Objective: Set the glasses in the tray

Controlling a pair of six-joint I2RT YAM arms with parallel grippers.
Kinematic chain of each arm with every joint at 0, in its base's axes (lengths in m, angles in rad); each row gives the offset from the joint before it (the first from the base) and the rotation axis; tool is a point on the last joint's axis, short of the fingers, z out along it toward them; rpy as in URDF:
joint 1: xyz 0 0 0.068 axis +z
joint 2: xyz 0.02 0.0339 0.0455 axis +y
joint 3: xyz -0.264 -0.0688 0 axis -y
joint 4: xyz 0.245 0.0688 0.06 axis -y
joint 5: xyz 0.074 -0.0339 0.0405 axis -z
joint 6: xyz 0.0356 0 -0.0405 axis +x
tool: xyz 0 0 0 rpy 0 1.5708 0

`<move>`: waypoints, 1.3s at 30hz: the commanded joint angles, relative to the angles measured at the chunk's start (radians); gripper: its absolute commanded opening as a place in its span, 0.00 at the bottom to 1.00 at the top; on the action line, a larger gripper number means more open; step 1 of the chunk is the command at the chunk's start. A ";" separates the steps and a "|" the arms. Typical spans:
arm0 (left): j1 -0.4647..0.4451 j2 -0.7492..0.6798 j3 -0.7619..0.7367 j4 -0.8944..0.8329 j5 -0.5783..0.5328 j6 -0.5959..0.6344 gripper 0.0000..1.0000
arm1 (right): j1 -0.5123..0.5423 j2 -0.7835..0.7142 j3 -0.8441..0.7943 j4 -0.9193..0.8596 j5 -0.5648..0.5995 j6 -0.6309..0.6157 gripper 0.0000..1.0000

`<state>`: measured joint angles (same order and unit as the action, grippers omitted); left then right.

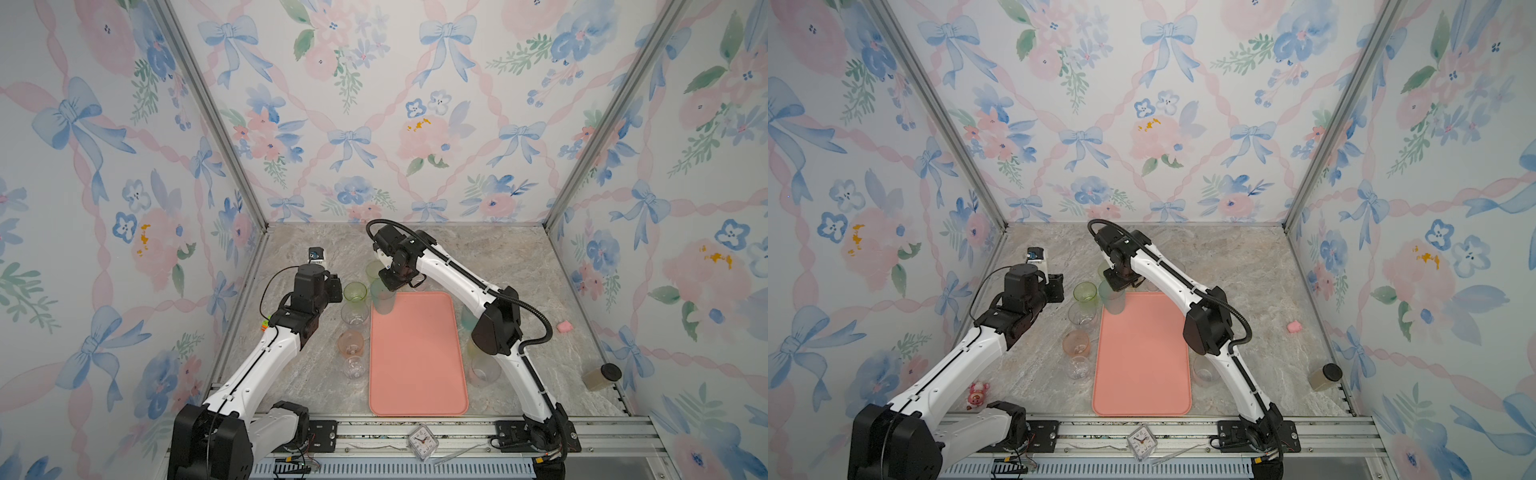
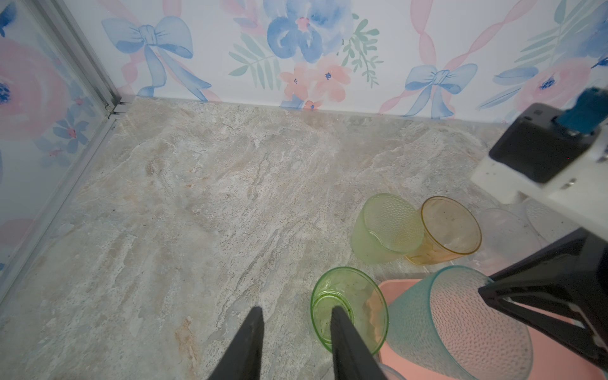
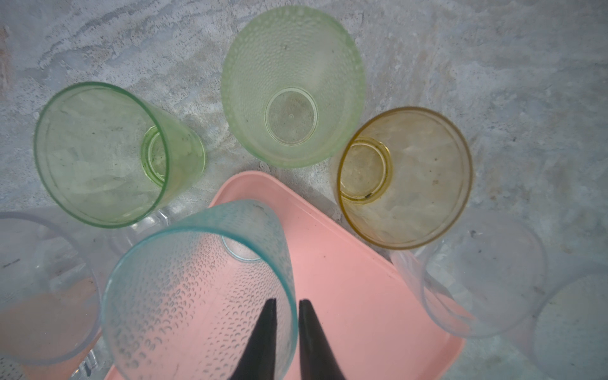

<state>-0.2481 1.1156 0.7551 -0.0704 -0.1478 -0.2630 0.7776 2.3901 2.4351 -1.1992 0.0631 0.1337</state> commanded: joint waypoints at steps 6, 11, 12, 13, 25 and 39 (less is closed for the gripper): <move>0.006 -0.005 -0.012 -0.012 0.010 0.015 0.38 | -0.013 -0.022 -0.025 0.006 0.004 0.005 0.26; 0.007 -0.007 -0.013 -0.011 0.009 0.012 0.38 | -0.016 -0.080 -0.083 0.046 0.006 0.009 0.27; 0.007 -0.003 -0.013 -0.010 0.007 0.011 0.39 | -0.017 -0.097 -0.098 0.054 0.006 0.009 0.29; 0.006 0.002 -0.013 -0.010 0.004 0.011 0.39 | -0.017 -0.113 -0.113 0.065 0.006 0.009 0.31; -0.034 -0.025 -0.045 0.004 -0.041 0.015 0.38 | -0.037 -0.394 -0.336 0.219 -0.001 0.011 0.38; -0.102 -0.116 -0.112 0.060 -0.090 0.019 0.37 | -0.261 -0.910 -0.904 0.285 0.116 0.089 0.38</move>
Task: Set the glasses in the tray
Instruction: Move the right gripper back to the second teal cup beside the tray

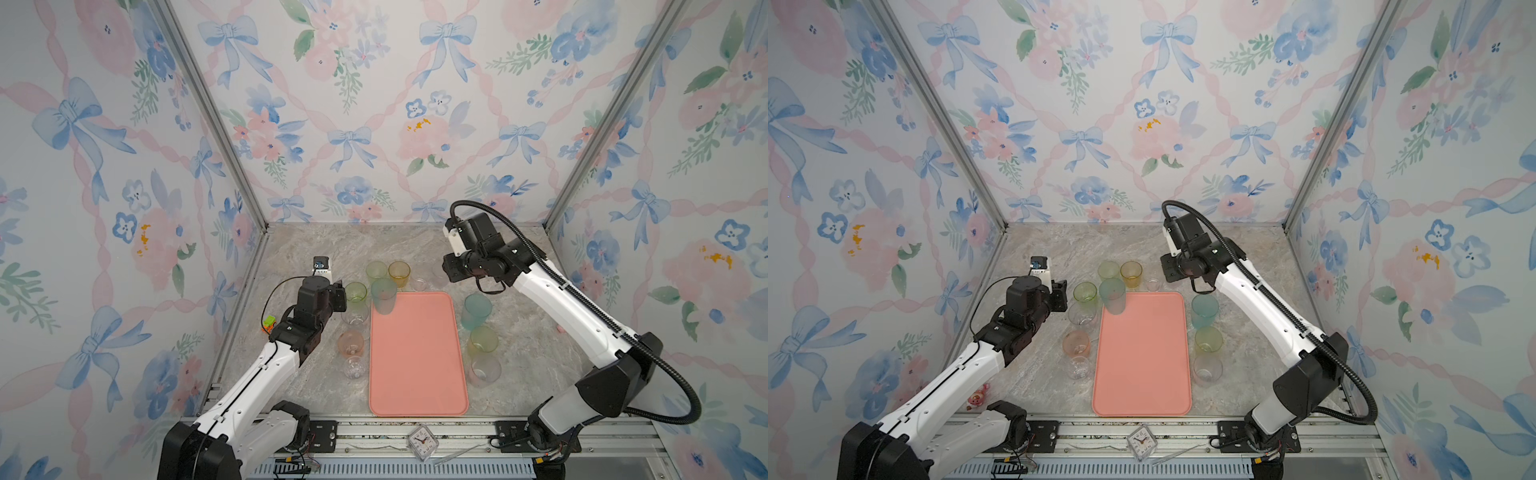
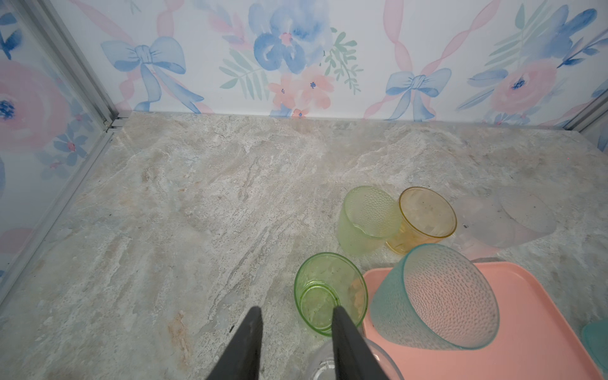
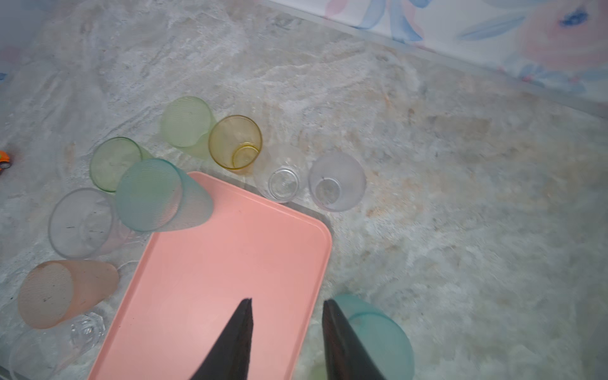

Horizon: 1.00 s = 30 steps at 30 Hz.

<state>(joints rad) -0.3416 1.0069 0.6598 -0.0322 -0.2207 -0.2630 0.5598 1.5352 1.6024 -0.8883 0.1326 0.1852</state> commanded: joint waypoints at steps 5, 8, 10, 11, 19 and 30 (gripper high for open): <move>-0.018 -0.003 -0.007 0.020 -0.027 0.031 0.37 | -0.137 -0.129 -0.201 -0.066 0.067 0.056 0.37; -0.024 0.008 0.005 0.020 -0.027 0.036 0.37 | -0.178 -0.132 -0.242 -0.078 0.065 0.055 0.37; -0.032 0.020 0.013 0.021 -0.030 0.041 0.37 | -0.196 -0.129 -0.258 -0.077 0.056 0.056 0.37; -0.038 0.028 0.017 0.020 -0.034 0.042 0.37 | -0.203 -0.125 -0.265 -0.077 0.048 0.056 0.36; -0.066 0.066 0.042 0.020 -0.053 0.051 0.37 | -0.230 -0.093 -0.307 -0.072 0.017 0.058 0.30; -0.073 0.072 0.043 0.020 -0.057 0.052 0.37 | -0.259 -0.071 -0.368 -0.042 -0.046 0.059 0.25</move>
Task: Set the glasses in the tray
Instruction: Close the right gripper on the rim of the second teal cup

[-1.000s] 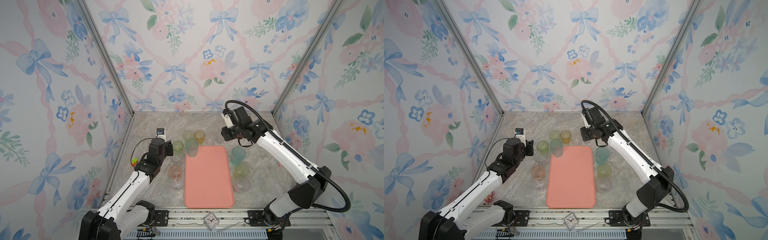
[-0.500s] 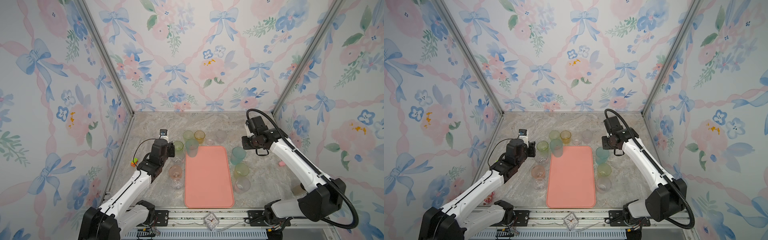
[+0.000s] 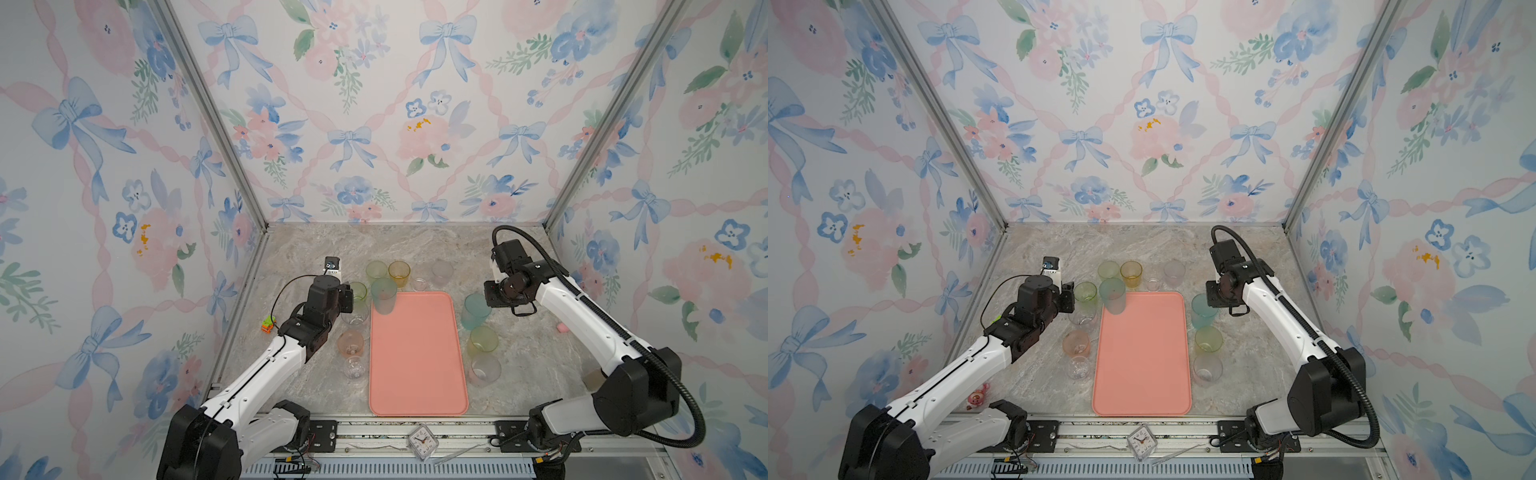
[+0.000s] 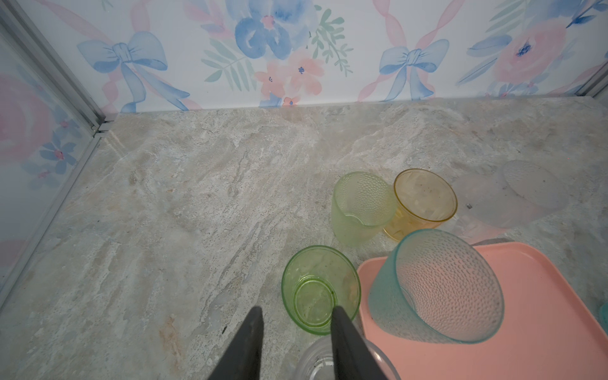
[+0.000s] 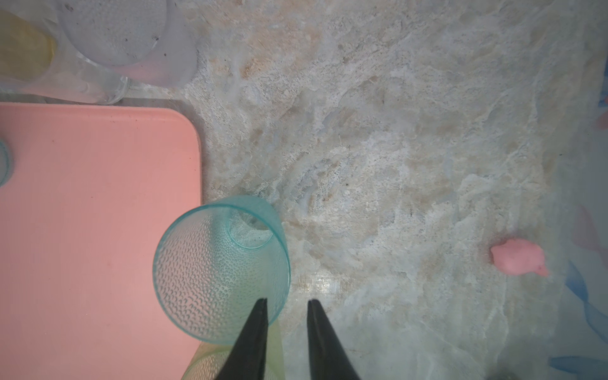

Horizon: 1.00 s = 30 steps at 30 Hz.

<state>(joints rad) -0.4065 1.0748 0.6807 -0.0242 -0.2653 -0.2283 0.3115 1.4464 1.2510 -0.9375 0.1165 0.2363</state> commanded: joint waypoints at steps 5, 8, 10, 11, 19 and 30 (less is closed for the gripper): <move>-0.009 0.001 0.020 0.012 -0.014 0.019 0.37 | -0.021 0.041 -0.025 0.019 -0.043 0.008 0.25; -0.009 0.001 0.017 0.014 -0.016 0.021 0.37 | -0.026 0.051 -0.030 0.028 -0.047 0.010 0.24; -0.009 0.002 0.019 0.011 -0.017 0.024 0.37 | -0.028 0.058 -0.030 0.031 -0.048 0.010 0.23; -0.010 0.003 0.019 0.011 -0.017 0.024 0.37 | -0.031 0.061 -0.030 0.031 -0.048 0.011 0.23; -0.010 0.014 0.024 0.012 -0.017 0.029 0.37 | -0.040 0.078 -0.036 0.040 -0.055 0.008 0.21; -0.010 0.030 0.028 0.012 -0.015 0.029 0.37 | -0.044 0.104 -0.034 0.052 -0.064 0.006 0.16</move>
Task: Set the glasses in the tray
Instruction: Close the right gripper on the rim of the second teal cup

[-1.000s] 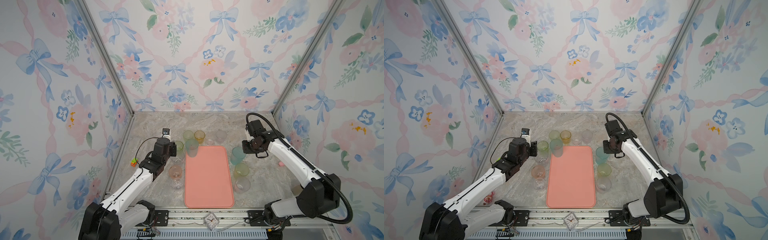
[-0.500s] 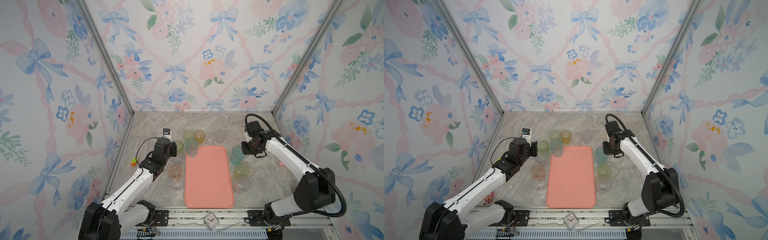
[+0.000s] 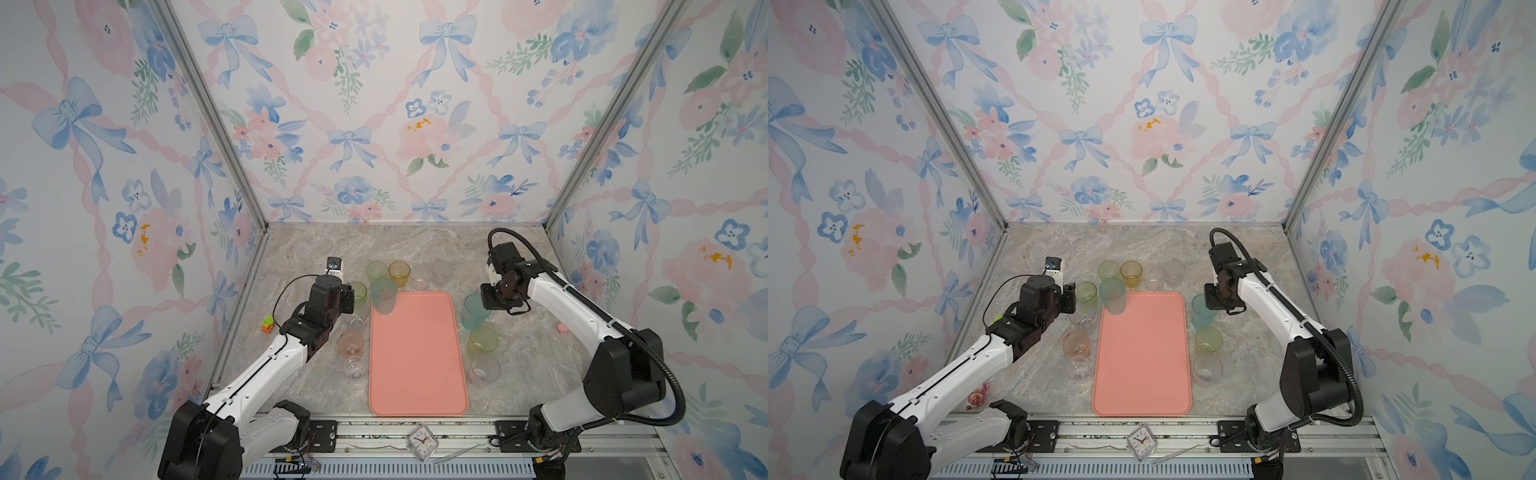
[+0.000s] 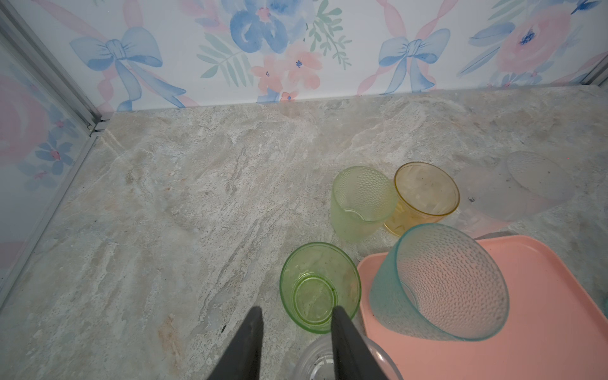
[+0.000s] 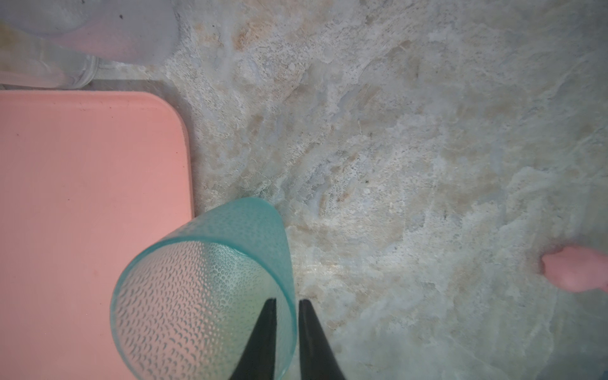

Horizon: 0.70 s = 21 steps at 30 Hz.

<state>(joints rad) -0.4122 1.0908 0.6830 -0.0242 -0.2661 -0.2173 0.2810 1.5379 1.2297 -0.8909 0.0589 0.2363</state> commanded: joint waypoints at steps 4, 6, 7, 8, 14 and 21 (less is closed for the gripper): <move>-0.004 0.013 0.027 0.011 -0.014 0.021 0.37 | -0.016 0.018 -0.016 0.009 -0.009 0.006 0.14; -0.004 0.012 0.028 0.012 -0.013 0.021 0.37 | -0.017 0.018 -0.016 0.008 -0.009 0.004 0.13; -0.004 0.013 0.029 0.012 -0.014 0.021 0.37 | -0.017 0.018 -0.016 0.009 -0.008 0.004 0.12; -0.004 0.014 0.029 0.012 -0.014 0.021 0.37 | -0.017 0.018 -0.016 0.010 -0.008 0.003 0.12; -0.004 0.018 0.030 0.011 -0.006 0.022 0.37 | -0.019 0.010 -0.018 0.010 0.002 -0.001 0.08; -0.005 0.020 0.029 0.012 -0.006 0.023 0.37 | -0.023 -0.001 -0.003 -0.004 0.016 -0.012 0.05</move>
<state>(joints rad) -0.4122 1.0996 0.6849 -0.0242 -0.2653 -0.2100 0.2729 1.5433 1.2278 -0.8780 0.0570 0.2321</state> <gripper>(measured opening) 0.367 0.061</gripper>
